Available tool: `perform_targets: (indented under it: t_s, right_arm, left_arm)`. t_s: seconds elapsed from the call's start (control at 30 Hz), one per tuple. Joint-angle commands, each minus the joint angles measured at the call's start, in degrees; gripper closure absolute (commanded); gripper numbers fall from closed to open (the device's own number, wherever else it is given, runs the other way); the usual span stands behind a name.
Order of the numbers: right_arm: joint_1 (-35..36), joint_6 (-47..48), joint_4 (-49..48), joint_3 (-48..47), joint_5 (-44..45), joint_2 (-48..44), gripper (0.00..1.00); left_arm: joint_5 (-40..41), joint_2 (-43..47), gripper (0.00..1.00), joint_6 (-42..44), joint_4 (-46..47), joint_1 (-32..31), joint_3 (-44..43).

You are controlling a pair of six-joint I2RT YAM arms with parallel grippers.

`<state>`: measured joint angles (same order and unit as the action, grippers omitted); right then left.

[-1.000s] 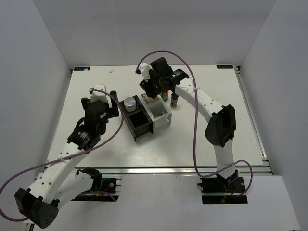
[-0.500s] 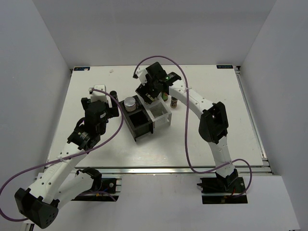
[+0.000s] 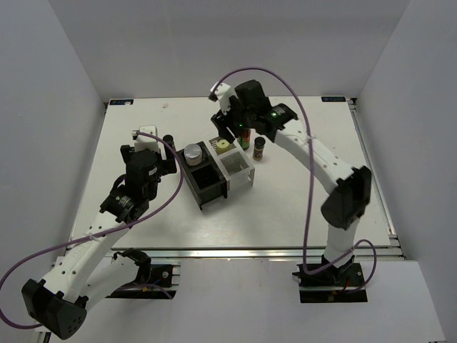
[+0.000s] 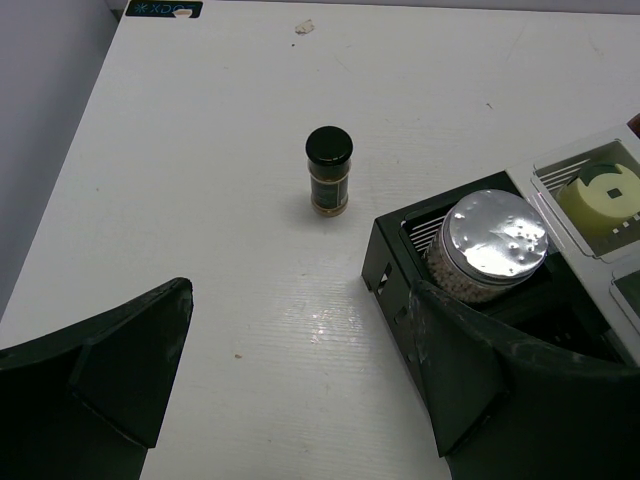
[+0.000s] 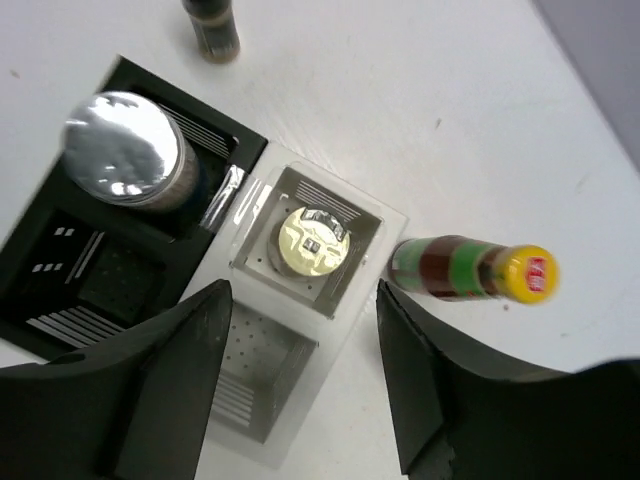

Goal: Organize the condiment bottles

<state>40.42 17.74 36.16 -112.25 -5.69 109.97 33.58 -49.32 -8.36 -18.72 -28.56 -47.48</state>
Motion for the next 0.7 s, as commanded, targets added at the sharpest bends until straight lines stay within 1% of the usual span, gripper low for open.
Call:
perform_targets:
  t_s: [0.0,0.03,0.1,0.13,0.17,0.2,0.23,0.37,0.43,0.47,0.67]
  right_arm:
    - [-1.9,-4.0,-7.6,5.6,-2.2,-8.3,0.36]
    - [-2.6,-6.2,-8.4,6.7,-2.9,-9.8,0.38]
    - [-4.8,-8.6,-9.6,8.3,-3.6,-10.4,0.35]
    - [-5.6,-10.6,-10.3,8.8,-3.7,-11.0,0.29]
    - [-7.4,-11.5,-11.5,9.3,-3.7,-11.2,0.26]
    - [-8.4,-12.6,-12.2,10.2,-3.5,-11.4,0.15]
    - [-10.4,-14.8,-14.1,10.8,-3.6,-11.8,0.11]
    - [-14.7,-16.2,-18.5,14.0,-6.2,-12.5,0.11]
    - [-15.7,-16.0,-20.5,15.9,-7.0,-12.2,0.11]
    - [-16.3,-15.0,-22.0,15.9,-8.1,-11.7,0.11]
    - [-16.3,-11.9,-21.9,11.4,-9.8,-5.8,0.11]
  left_arm:
    - [-0.8,0.8,0.02,0.3,1.4,0.3,0.3]
    - [-0.9,0.8,0.02,0.3,1.4,0.3,0.3]
    - [-0.9,0.7,0.02,0.3,1.4,0.3,0.3]
    - [-1.0,0.7,0.02,0.3,1.4,0.3,0.4]
    - [-1.0,0.6,0.02,0.3,1.4,0.3,0.3]
    - [-1.0,0.6,0.02,0.3,1.4,0.3,0.3]
    - [-1.0,0.6,0.02,0.3,1.5,0.3,0.3]
    - [-1.2,0.5,0.02,0.3,1.5,0.3,0.4]
    - [-1.3,0.3,0.02,0.4,1.6,0.3,0.4]
    - [-1.3,0.2,0.02,0.4,1.6,0.3,0.4]
    - [-1.0,-0.4,0.02,0.4,1.3,0.3,0.3]
